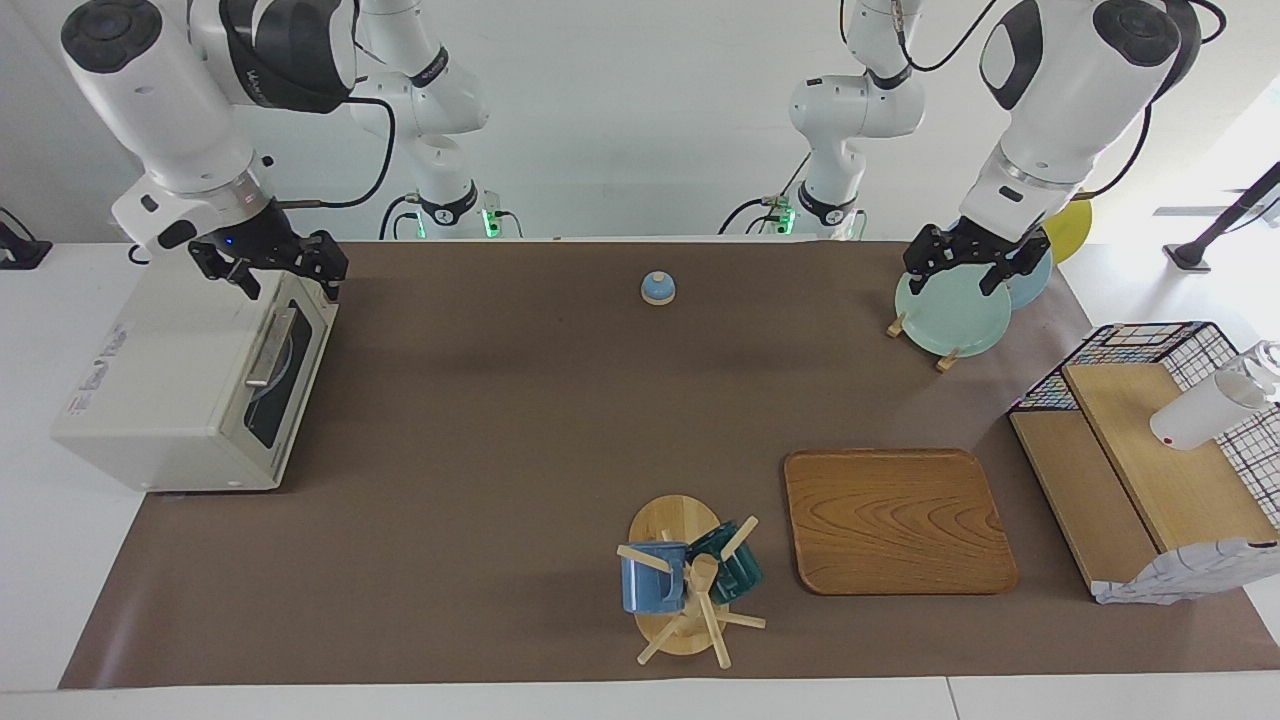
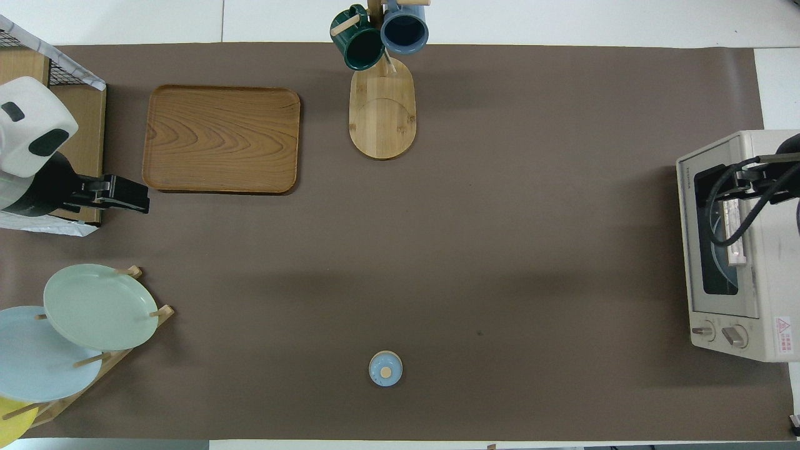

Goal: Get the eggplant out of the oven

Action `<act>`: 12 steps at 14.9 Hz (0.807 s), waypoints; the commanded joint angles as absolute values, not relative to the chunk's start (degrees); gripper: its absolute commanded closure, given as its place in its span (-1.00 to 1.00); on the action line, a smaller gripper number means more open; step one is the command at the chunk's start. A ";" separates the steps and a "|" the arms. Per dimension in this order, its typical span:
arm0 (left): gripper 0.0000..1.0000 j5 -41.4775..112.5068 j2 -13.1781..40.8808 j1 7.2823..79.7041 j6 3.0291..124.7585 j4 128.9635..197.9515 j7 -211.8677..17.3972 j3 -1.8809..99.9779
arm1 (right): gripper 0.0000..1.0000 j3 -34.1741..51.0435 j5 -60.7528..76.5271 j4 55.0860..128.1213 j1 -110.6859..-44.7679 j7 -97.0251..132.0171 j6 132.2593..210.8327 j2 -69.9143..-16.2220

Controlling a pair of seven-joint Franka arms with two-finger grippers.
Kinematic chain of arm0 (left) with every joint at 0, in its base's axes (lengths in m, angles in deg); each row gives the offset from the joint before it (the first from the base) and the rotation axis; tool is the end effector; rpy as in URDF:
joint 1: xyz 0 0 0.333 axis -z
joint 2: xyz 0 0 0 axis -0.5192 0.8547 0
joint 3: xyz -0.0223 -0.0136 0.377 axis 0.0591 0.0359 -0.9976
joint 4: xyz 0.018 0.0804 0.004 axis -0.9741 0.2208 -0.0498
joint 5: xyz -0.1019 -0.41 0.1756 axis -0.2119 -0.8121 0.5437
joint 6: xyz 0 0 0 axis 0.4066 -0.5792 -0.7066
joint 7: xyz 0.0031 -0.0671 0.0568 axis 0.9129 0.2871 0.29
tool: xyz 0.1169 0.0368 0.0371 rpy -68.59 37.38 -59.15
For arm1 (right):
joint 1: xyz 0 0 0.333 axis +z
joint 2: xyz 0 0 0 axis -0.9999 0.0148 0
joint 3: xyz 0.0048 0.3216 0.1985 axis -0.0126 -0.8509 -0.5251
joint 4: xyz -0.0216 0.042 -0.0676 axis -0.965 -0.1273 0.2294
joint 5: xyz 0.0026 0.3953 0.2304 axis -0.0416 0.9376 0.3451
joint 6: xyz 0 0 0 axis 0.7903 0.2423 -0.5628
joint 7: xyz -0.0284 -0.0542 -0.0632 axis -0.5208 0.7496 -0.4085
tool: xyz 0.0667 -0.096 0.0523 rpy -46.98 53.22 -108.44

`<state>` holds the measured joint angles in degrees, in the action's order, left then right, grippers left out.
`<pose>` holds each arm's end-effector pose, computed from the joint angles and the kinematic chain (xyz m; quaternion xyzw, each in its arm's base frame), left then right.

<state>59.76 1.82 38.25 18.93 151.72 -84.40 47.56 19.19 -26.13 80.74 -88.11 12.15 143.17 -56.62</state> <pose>0.6004 -0.0924 0.6232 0.9985 -0.0508 -0.0180 0.0063 0.6231 -0.0346 0.6210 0.9984 0.0028 -0.0489 0.0286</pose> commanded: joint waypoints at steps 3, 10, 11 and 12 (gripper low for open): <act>-1.00 58.98 1.42 37.43 19.11 151.64 -84.08 47.95 | -1.00 18.62 -24.55 79.96 -89.06 13.19 143.51 -56.21; -1.00 59.07 1.42 37.43 19.11 151.64 -84.08 47.95 | -0.99 18.45 -24.55 80.05 -88.45 12.40 144.04 -56.48; -1.00 59.07 1.42 37.43 19.11 151.64 -84.08 47.95 | -0.21 18.45 -24.55 80.31 -88.54 12.40 144.04 -56.56; -1.00 58.98 1.42 37.43 19.11 151.64 -84.08 47.95 | 0.66 18.53 -24.55 80.75 -88.45 12.40 144.04 -56.65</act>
<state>59.76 1.82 38.25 18.93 151.72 -84.40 47.56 18.87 -26.07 80.54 -87.92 12.15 143.48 -56.62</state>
